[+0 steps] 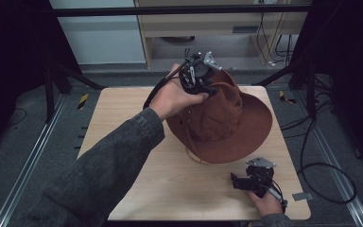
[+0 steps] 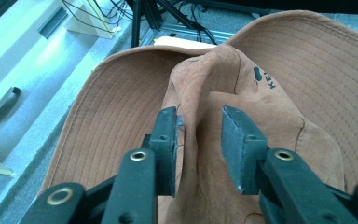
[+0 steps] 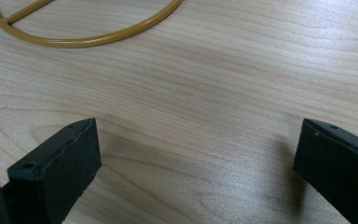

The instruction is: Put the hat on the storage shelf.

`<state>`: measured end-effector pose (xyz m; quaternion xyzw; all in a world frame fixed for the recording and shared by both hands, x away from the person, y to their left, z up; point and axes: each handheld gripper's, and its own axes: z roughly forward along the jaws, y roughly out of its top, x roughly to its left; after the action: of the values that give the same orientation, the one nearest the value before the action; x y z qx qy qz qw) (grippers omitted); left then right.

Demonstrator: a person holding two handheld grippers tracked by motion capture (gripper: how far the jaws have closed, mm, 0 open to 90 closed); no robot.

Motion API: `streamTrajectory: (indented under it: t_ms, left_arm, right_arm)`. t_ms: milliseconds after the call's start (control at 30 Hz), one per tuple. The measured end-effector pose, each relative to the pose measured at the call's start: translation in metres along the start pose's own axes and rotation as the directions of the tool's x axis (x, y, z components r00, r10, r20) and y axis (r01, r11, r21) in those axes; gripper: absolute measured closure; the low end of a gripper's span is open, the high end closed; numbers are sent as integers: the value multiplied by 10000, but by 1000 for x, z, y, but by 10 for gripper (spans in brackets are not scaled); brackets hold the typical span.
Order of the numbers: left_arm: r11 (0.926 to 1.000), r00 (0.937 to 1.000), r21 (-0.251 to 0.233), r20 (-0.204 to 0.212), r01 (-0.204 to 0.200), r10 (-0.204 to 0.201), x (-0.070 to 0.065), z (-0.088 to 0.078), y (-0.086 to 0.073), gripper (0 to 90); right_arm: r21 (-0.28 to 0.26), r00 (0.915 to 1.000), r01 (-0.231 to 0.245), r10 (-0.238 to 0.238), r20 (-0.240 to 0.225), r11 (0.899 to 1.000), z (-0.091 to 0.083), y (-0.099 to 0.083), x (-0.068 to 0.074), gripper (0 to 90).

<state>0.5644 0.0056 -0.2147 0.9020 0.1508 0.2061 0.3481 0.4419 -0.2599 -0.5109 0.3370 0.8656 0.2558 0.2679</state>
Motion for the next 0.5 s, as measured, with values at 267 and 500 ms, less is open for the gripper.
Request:
streamTrajectory:
  t_ms: [267,500]
  left_arm:
    - [9999,9999,-77,-86,-94,93,-5,0,1,512]
    - [9991,9991,-199,-223,-365,360,-14,2,2,378]
  right_arm:
    - [1,10000,5,-5,4,10000,0,0,0,5]
    - [23,10000,-18,18,16,10000,0,0,0,5]
